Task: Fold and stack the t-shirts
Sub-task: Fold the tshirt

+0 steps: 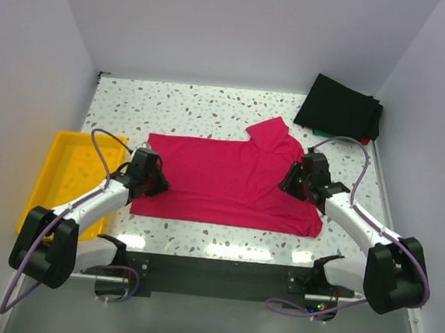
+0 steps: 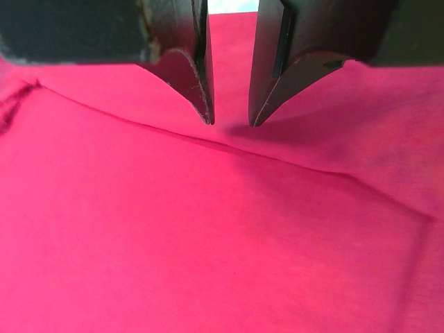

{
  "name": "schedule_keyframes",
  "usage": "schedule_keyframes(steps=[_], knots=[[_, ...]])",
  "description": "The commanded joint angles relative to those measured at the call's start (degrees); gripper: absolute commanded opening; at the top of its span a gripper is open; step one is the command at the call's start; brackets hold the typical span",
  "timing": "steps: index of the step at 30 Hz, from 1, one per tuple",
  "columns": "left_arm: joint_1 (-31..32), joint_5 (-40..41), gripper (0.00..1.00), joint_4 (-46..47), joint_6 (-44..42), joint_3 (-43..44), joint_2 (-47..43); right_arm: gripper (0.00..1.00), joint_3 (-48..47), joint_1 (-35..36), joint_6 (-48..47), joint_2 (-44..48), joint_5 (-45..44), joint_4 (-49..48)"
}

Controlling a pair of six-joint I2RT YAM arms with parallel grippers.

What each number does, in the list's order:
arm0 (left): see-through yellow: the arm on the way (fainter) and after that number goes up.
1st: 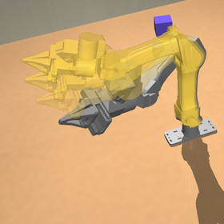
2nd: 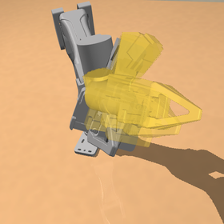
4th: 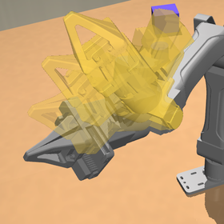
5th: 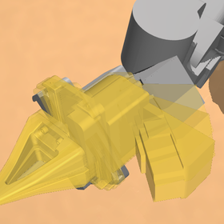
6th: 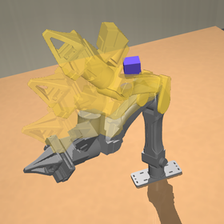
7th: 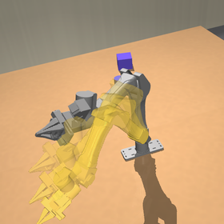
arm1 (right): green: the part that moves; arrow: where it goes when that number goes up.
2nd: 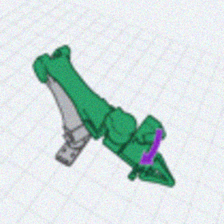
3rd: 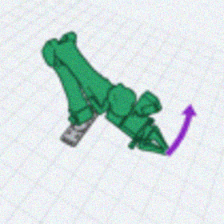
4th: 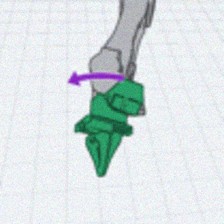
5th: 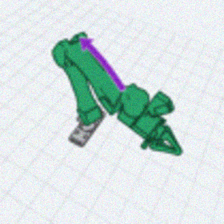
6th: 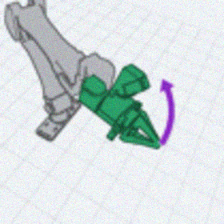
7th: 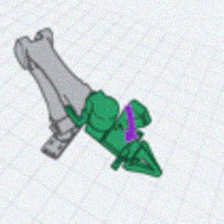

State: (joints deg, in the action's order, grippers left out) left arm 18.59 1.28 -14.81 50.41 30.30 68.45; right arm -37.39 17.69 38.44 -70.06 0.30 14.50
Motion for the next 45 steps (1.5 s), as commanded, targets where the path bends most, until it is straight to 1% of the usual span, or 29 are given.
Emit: schedule_keyframes(steps=[1, 3, 5, 8, 9, 12, 16, 19, 24, 27, 35, 36, 38, 39, 40, 41, 42, 43, 44, 45], knots=[[0.31, 8.90, 0.31, -3.53, 0.83, 4.13, -0.59, 0.42, -1.46, 0.15, -3.63, 2.38, -8.18, 4.20], [0.31, 11.37, 0.31, -5.05, 0.39, 4.94, -1.12, 0.42, -2.25, 0.15, -4.07, 3.00, -9.35, 5.27], [0.31, 11.55, 0.31, -4.62, 0.56, 5.20, -1.12, 0.42, -3.47, 0.15, -4.42, 1.95, -9.09, 5.54], [0.39, 8.92, 0.29, -0.76, 0.48, 4.85, 0.80, 0.42, -3.66, 0.15, -3.55, -0.51, -5.14, 3.52], [0.40, 7.44, 0.28, 0.99, 0.30, 4.85, 1.60, 0.42, -3.66, 0.32, -2.93, -1.38, -4.69, 2.82], [1.62, 7.07, 0.27, 3.11, 0.39, 5.03, 4.59, 0.42, -3.48, 1.64, -2.49, -4.81, -5.21, 1.15], [3.03, 6.98, 0.27, 4.79, 1.00, 2.67, 7.49, 0.42, -2.35, 3.48, -1.35, -8.15, -5.22, -0.52], [3.56, 7.86, 0.27, 4.44, 2.49, -0.49, 6.45, 0.42, -0.15, 3.66, -0.38, -8.43, -4.87, -0.79], [3.91, 10.05, 0.27, 2.07, 5.92, -7.52, 1.08, 0.42, 5.47, 3.84, 0.32, -4.83, -3.90, 0.17], [3.91, 11.46, 0.27, -0.56, 7.06, -9.56, -2.26, 0.42, 8.29, 3.67, 0.76, -0.89, -3.02, 2.02], [3.82, 10.85, 0.28, -5.40, 6.37, -9.65, -9.38, 0.42, 12.34, 3.84, 1.90, 9.76, -0.38, 8.79], [3.82, 10.50, 0.28, -6.02, 6.10, -8.43, -9.64, 0.43, 12.16, 3.75, 1.82, 10.38, -0.38, 9.48], [3.82, 10.50, 0.28, -6.63, 4.44, -5.54, -9.47, 0.43, 8.49, 3.67, 1.56, 11.09, -0.47, 10.72], [3.74, 11.46, 0.29, -6.99, 3.73, -1.17, -9.12, 0.43, 6.38, 3.75, 0.77, 10.65, -0.38, 11.33], [3.73, 12.60, 0.31, -7.60, 3.12, 1.66, -7.47, 0.43, 1.05, 3.67, 0.15, 10.13, -0.47, 11.34], [3.39, 15.13, 0.33, -9.43, 1.98, 8.39, -4.49, 0.45, -1.96, 3.66, -1.24, 7.95, -0.38, 10.90], [3.04, 16.46, 0.33, -10.32, 1.19, 12.11, -2.55, 0.45, -5.21, 3.66, -2.04, 6.44, -0.73, 10.55], [2.68, 17.87, 0.36, -11.11, 0.57, 15.80, -0.35, 0.49, -11.85, 3.66, -3.09, 4.86, -1.26, 10.02], [1.98, 19.10, 0.36, -11.90, -0.74, 19.41, 1.93, 0.51, -15.40, 3.49, -4.23, 2.41, -2.22, 9.76], [-0.29, 20.33, 0.37, -12.69, -1.19, 25.62, 4.30, 0.52, -19.00, 3.05, -6.86, -2.49, -2.49, 9.49]])
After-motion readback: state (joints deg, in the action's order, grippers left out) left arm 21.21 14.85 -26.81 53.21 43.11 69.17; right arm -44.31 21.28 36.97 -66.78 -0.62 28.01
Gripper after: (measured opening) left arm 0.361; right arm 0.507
